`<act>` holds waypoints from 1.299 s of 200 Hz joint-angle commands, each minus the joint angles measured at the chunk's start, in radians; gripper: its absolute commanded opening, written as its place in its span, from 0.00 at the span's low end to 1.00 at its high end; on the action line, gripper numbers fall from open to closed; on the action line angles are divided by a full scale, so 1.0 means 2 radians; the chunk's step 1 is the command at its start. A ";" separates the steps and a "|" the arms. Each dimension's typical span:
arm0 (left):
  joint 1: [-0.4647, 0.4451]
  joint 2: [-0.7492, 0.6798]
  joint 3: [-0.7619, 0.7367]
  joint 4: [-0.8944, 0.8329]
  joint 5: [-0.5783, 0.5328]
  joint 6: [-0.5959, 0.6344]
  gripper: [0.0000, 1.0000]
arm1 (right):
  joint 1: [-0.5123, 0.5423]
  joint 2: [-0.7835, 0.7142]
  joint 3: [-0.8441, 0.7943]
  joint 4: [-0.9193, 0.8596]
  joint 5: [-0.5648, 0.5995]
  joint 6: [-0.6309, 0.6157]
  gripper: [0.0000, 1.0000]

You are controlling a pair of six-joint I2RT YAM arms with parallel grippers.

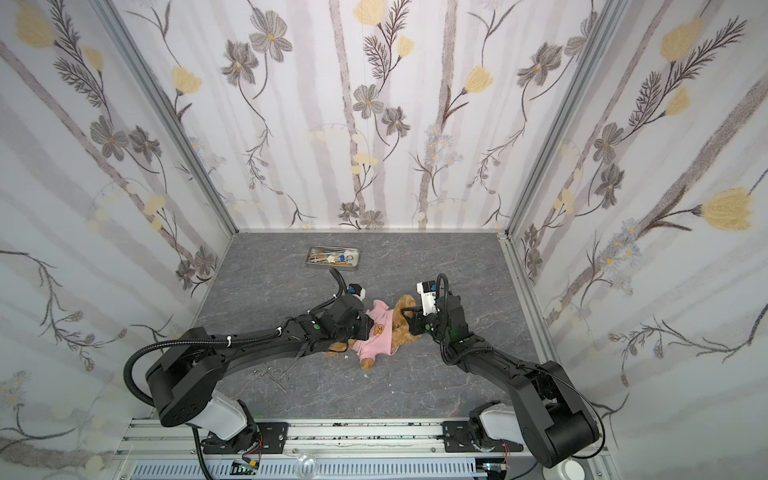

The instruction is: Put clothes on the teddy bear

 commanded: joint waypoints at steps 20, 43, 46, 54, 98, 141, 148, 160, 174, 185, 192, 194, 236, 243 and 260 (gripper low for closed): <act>0.001 -0.008 -0.006 -0.001 -0.016 -0.011 0.13 | 0.000 -0.005 0.000 0.013 0.018 -0.012 0.13; 0.006 -0.034 -0.030 -0.001 -0.028 -0.014 0.00 | 0.000 -0.013 -0.001 0.003 0.040 -0.026 0.10; 0.007 -0.036 -0.032 -0.001 -0.027 -0.015 0.00 | -0.001 -0.014 -0.001 0.002 0.042 -0.027 0.10; 0.011 -0.039 -0.039 -0.002 -0.024 -0.016 0.00 | -0.001 -0.016 -0.003 0.002 0.050 -0.030 0.08; 0.020 -0.064 -0.068 -0.001 -0.011 -0.034 0.00 | -0.001 -0.021 -0.009 -0.002 0.075 -0.034 0.03; 0.021 -0.069 -0.054 0.001 0.027 -0.011 0.35 | -0.001 -0.009 -0.014 0.032 0.042 -0.032 0.03; 0.021 -0.071 -0.049 0.001 0.026 0.001 0.43 | 0.000 -0.008 -0.015 0.038 0.035 -0.033 0.03; 0.021 -0.080 -0.040 0.002 0.018 0.027 0.53 | -0.001 -0.007 -0.018 0.052 0.022 -0.043 0.03; 0.021 -0.092 -0.030 0.002 0.008 0.067 0.62 | 0.000 -0.011 -0.022 0.068 0.004 -0.064 0.03; 0.023 -0.103 -0.024 0.003 -0.001 0.105 0.67 | -0.001 -0.016 -0.027 0.084 -0.018 -0.084 0.02; 0.028 -0.109 -0.020 0.004 -0.003 0.129 0.71 | -0.001 -0.020 -0.029 0.093 -0.029 -0.097 0.02; 0.029 -0.109 -0.019 0.005 -0.002 0.136 0.72 | -0.001 -0.021 -0.030 0.095 -0.031 -0.100 0.02; 0.110 -0.065 0.022 0.006 0.165 0.153 0.83 | -0.001 -0.023 -0.024 0.124 -0.088 -0.161 0.01; 0.116 -0.051 0.029 0.006 0.198 0.152 0.84 | -0.001 -0.024 -0.026 0.131 -0.090 -0.165 0.01; 0.119 -0.023 0.041 0.007 0.251 0.162 0.86 | -0.001 -0.024 -0.031 0.149 -0.097 -0.166 0.01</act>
